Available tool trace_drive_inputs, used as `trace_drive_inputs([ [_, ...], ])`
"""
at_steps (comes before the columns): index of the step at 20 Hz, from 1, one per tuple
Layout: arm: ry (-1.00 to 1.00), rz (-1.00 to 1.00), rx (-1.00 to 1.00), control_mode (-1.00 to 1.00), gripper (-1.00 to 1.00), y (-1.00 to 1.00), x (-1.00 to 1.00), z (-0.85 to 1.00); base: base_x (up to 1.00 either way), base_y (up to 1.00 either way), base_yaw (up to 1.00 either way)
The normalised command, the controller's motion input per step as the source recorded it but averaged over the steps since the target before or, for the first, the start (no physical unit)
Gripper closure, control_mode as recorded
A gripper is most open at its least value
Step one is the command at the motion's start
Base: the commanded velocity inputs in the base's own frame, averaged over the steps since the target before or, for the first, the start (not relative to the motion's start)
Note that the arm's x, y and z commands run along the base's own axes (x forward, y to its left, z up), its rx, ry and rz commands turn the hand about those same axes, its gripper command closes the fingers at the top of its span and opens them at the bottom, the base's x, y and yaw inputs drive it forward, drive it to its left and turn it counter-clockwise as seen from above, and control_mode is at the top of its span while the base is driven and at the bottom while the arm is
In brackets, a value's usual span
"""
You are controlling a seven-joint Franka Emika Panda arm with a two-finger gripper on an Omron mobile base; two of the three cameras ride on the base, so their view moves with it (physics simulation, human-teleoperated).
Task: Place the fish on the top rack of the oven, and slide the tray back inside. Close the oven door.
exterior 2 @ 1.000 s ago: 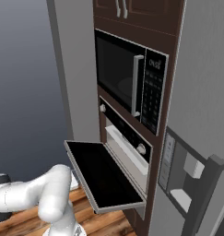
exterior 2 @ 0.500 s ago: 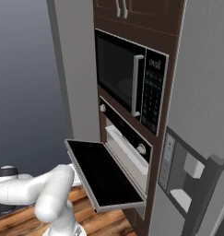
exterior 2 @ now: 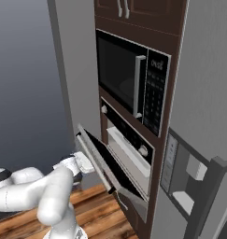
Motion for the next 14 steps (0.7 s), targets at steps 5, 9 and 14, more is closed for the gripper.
trace_drive_inputs([
  [5,-0.02,-0.03,-0.21,-1.0,-1.0,-1.0,0.68,0.61,0.0,0.0,0.0],
  [9,0.0,0.0,-0.05,-1.0,-1.0,-1.0,0.97,0.13,0.0,0.0,0.0],
  [14,0.11,0.0,0.0,-1.0,-1.0,-1.0,1.0,-0.19,0.0,0.0,0.0],
])
